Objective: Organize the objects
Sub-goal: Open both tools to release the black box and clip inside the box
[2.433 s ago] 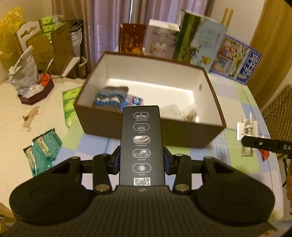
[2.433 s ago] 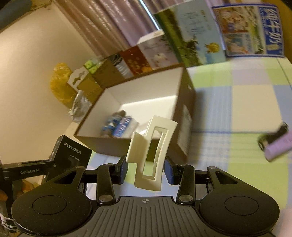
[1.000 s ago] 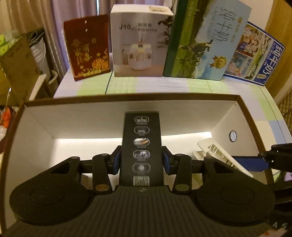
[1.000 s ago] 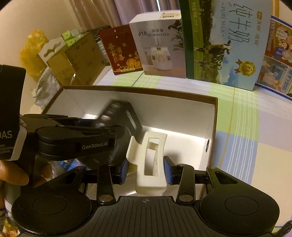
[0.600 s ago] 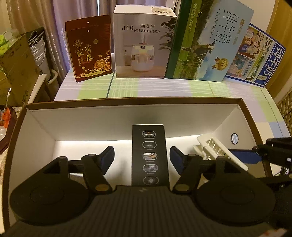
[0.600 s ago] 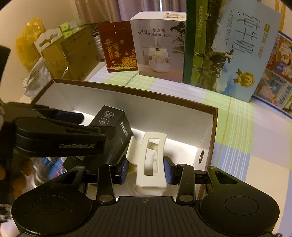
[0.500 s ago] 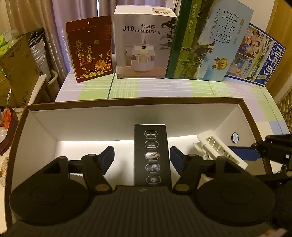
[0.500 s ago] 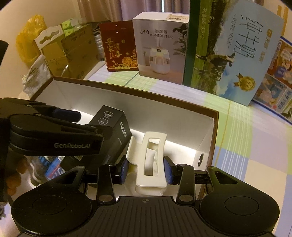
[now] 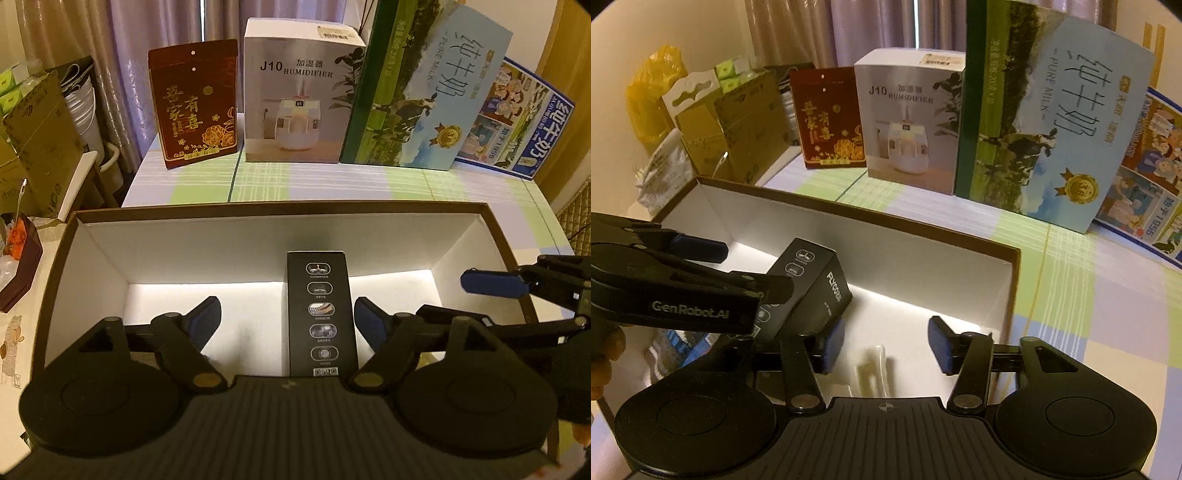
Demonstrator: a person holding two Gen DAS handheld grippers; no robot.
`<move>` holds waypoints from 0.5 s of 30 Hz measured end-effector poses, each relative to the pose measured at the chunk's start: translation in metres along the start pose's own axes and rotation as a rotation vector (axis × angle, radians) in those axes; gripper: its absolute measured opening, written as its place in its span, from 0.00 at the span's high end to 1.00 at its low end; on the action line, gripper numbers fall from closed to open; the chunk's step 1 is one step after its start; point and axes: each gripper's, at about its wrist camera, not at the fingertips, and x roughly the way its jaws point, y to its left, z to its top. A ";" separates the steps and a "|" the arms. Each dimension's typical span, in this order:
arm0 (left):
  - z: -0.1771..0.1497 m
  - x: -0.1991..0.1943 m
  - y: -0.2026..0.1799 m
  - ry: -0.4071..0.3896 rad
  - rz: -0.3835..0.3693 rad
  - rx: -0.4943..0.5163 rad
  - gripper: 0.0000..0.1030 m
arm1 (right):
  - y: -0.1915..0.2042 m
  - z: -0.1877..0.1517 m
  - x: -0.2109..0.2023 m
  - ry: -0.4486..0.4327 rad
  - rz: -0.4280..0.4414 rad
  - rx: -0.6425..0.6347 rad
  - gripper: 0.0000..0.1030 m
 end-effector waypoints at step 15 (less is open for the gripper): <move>-0.020 -0.061 0.001 -0.043 -0.012 0.003 0.08 | 0.002 -0.027 -0.063 -0.063 0.070 0.068 0.11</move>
